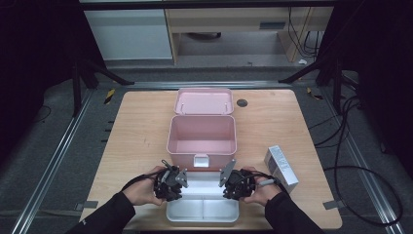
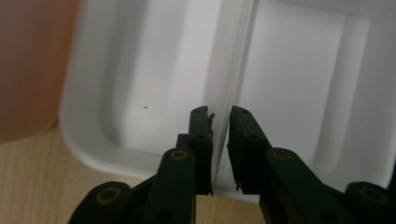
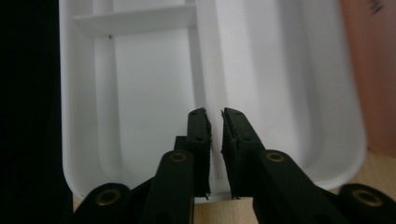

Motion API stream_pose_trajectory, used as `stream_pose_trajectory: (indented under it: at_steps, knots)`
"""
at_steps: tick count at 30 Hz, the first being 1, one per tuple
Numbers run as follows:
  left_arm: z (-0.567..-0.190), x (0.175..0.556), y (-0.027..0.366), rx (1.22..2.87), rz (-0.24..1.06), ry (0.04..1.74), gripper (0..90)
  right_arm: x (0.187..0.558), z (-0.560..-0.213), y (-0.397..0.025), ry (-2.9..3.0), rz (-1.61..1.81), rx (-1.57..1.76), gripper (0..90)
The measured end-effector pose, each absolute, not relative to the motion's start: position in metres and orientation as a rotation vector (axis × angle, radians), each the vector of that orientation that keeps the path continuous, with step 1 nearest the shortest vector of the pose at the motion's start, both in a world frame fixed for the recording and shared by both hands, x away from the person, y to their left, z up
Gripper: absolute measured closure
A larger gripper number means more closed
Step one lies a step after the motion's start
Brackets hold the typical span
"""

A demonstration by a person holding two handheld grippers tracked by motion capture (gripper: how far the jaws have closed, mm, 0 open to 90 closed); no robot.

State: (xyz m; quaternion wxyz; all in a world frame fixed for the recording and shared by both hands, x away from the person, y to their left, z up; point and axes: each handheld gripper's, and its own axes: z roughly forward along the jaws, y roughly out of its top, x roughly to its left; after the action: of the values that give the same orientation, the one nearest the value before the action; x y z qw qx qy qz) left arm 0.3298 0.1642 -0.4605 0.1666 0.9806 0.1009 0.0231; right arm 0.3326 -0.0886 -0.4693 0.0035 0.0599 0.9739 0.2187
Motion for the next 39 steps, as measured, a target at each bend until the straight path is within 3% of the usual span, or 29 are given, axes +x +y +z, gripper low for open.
stream_pose_trajectory:
  at_steps: [5,10,18,24,39]
  knots:
    - [-0.43,0.326,0.178,2.667,0.16,0.397,61.9,0.335,-0.447,-0.102,2.957,0.834,0.334,66.4]
    - [-0.423,0.331,0.198,2.592,0.227,0.575,47.8,0.339,-0.427,-0.123,2.827,0.933,0.532,57.0]
    - [-0.425,0.348,0.239,2.42,0.339,0.899,28.3,0.349,-0.396,-0.16,2.573,1.027,0.802,50.2]
    - [-0.428,0.362,0.25,2.311,0.349,1.074,23.2,0.357,-0.379,-0.176,2.415,1.022,0.979,45.9]
    - [-0.43,0.364,0.281,2.139,0.487,1.222,27.2,0.36,-0.382,-0.21,2.268,0.875,1.213,32.9]
